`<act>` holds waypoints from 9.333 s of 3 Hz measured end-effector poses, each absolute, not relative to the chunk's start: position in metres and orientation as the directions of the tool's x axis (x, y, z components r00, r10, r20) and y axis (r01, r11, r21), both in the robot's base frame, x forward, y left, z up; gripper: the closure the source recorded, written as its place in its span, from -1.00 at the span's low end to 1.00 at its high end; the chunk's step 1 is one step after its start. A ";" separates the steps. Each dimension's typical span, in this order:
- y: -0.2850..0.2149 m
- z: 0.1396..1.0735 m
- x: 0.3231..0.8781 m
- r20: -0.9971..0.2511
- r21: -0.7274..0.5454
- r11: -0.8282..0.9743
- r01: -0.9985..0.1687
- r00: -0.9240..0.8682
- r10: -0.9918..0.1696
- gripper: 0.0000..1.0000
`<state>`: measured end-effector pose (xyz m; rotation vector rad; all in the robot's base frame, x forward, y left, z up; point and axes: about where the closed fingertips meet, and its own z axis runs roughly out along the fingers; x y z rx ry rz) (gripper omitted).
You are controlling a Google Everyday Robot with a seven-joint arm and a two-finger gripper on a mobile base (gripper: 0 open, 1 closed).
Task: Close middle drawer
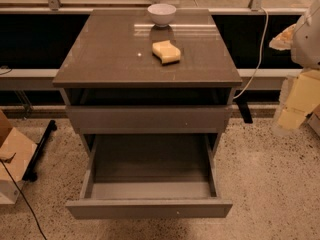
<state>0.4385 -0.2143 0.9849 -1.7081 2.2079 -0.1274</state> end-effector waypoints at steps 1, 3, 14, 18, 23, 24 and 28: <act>-0.215 0.985 0.440 -0.213 -0.277 0.269 -0.922 -0.214 -0.953 -0.96; -0.223 0.961 0.458 -0.218 -0.245 0.241 -0.939 -0.189 -0.957 -0.05; -0.207 0.517 0.363 -0.266 0.181 0.228 -0.957 -0.271 -0.925 1.00; -0.175 0.435 0.388 -0.302 0.162 0.241 -0.957 -0.281 -0.911 1.00; -0.155 0.379 0.483 -0.390 0.032 0.261 -0.965 -0.252 -0.885 1.00; -0.139 0.367 0.512 -0.412 -0.013 0.249 -0.968 -0.222 -0.884 0.62; -0.126 0.376 0.578 -0.451 -0.100 0.254 -0.962 -0.184 -0.873 -1.00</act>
Offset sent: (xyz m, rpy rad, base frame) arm 0.0124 -0.0046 -0.0065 -0.0106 0.0305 0.0185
